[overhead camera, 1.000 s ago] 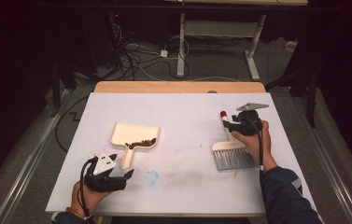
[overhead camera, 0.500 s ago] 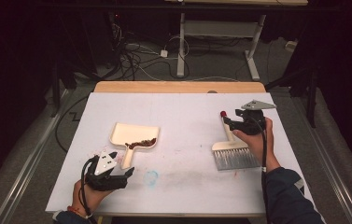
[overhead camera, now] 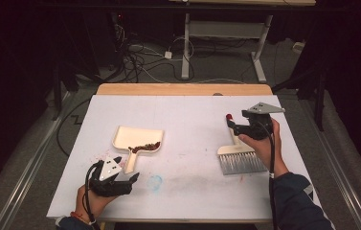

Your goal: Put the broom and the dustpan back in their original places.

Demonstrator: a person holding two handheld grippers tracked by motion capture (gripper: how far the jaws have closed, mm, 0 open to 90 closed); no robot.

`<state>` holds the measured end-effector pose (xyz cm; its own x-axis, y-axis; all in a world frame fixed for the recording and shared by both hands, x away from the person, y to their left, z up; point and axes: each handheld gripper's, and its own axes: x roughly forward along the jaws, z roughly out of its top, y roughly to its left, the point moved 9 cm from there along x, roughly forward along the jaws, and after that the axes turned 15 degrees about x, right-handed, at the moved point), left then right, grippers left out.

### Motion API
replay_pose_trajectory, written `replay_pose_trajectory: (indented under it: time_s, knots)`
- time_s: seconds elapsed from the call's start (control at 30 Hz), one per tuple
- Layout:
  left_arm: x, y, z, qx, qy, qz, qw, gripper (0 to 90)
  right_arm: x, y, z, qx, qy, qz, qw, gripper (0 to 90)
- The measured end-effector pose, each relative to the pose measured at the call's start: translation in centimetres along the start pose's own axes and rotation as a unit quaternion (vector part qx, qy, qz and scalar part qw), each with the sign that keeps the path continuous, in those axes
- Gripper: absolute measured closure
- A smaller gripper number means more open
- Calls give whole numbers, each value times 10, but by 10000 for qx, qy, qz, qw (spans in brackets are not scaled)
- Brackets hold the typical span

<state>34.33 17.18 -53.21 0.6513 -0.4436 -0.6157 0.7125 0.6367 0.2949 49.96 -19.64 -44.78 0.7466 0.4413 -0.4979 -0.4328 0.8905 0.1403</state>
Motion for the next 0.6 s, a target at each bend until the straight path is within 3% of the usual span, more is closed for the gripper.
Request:
replay_pose_trajectory:
  time_s: [0.6]
  knots:
    - [2,-4,2,123,-1,-11,9999,182,-20,15,8,-202,-261,100,9994,246]
